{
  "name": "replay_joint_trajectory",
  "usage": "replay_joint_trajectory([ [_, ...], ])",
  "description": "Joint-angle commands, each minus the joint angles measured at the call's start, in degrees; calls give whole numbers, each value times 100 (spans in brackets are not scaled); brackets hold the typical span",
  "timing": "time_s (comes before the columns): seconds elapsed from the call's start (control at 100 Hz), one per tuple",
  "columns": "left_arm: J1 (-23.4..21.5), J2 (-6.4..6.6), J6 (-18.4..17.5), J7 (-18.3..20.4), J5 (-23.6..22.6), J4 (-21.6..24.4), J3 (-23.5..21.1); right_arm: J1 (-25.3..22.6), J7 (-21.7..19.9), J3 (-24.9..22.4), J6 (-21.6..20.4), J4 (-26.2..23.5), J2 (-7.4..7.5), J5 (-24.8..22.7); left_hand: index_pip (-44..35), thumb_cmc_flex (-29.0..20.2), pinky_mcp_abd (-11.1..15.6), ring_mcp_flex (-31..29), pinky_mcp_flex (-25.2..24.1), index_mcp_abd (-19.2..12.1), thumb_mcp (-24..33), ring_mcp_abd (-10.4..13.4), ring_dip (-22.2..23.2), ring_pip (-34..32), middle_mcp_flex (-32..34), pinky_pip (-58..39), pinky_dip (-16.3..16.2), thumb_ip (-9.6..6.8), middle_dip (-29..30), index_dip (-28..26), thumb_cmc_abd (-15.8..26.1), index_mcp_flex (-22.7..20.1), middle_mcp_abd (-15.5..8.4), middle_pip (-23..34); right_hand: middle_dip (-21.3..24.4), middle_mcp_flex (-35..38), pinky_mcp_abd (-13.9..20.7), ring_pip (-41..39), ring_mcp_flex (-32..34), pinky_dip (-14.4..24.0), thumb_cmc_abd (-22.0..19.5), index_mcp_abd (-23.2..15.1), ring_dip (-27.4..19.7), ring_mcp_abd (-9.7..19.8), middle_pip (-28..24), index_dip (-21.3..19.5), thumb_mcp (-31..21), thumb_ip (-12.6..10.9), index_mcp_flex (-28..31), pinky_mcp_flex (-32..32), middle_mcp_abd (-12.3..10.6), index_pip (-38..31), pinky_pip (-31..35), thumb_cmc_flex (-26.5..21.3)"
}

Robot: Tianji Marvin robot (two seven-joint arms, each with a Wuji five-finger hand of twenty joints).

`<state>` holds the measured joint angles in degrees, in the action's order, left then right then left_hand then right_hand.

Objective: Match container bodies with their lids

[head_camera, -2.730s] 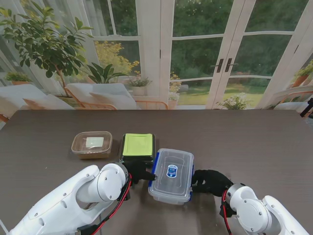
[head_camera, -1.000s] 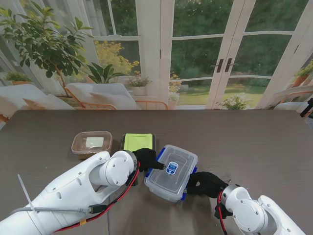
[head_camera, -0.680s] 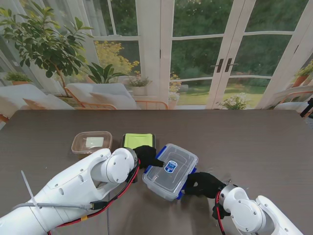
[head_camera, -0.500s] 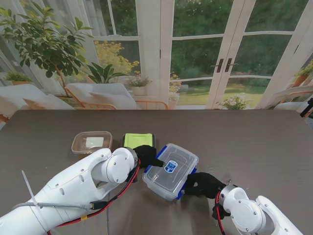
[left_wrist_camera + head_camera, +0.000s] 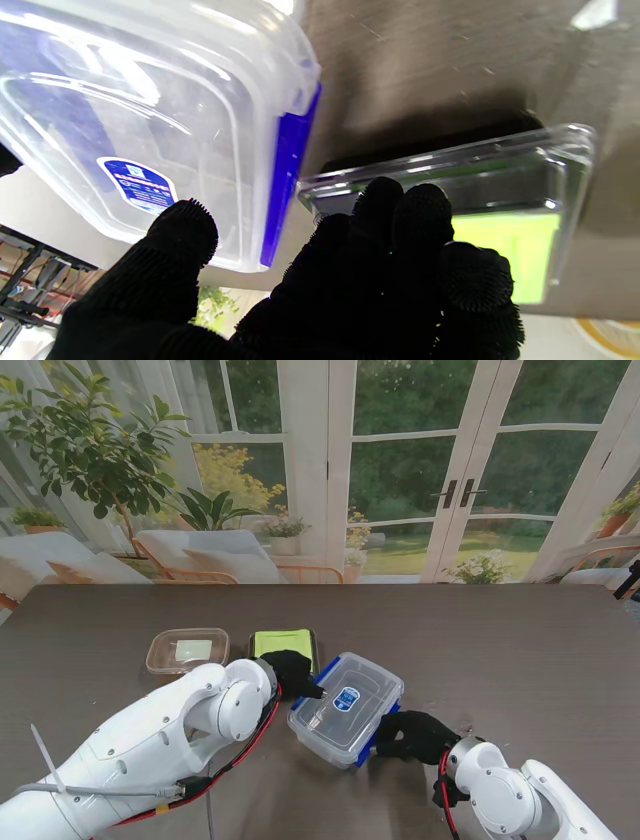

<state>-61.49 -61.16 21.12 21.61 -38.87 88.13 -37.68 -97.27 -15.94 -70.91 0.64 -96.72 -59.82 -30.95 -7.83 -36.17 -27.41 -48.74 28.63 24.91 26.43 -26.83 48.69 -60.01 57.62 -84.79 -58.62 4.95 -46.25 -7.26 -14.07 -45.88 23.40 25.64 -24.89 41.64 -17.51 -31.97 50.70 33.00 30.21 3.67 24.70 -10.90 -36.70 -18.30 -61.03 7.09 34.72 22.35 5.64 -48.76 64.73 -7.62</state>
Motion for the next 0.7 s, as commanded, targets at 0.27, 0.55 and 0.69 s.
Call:
replay_joint_trajectory([
  [0.27,-214,87,-142,159,-241,345,-338,-71,-114,-99,35,-78,-11,-125,53,248,301,-73,113,15,-50,89,-66,-34,71,-223,175,-58,92,36,5,17,-23,-37,4,30,65,-84,139,-38,-124,-212,51,32,-84,-26,-89,-160,-119,64,-72,51,252,73],
  [0.55,-392,-10,-1010,-439,-303,283,-518,-163,-96,-336,126,-186,-21,-214,-90,129,764,1051,-964,-517,73,234,-492,1247,-556,478,431,-52,591,-54,-119,143,-307,-585,10,244,34,-117,295,-24,-138,-228,58,23,-90,-15,-88,-163,42,264,-61,62,340,88],
  [0.69,-409,-55,-1671,-848,-449,126,-487,-191,-45,-443,278,-214,-41,-203,-68,92,1043,1577,-1512,-768,244,519,-778,1936,-881,861,645,-38,900,-52,-304,313,-534,-825,21,502,-47,-171,524,-10,-198,-196,74,-8,-70,-5,-119,-180,68,517,-10,85,453,83],
])
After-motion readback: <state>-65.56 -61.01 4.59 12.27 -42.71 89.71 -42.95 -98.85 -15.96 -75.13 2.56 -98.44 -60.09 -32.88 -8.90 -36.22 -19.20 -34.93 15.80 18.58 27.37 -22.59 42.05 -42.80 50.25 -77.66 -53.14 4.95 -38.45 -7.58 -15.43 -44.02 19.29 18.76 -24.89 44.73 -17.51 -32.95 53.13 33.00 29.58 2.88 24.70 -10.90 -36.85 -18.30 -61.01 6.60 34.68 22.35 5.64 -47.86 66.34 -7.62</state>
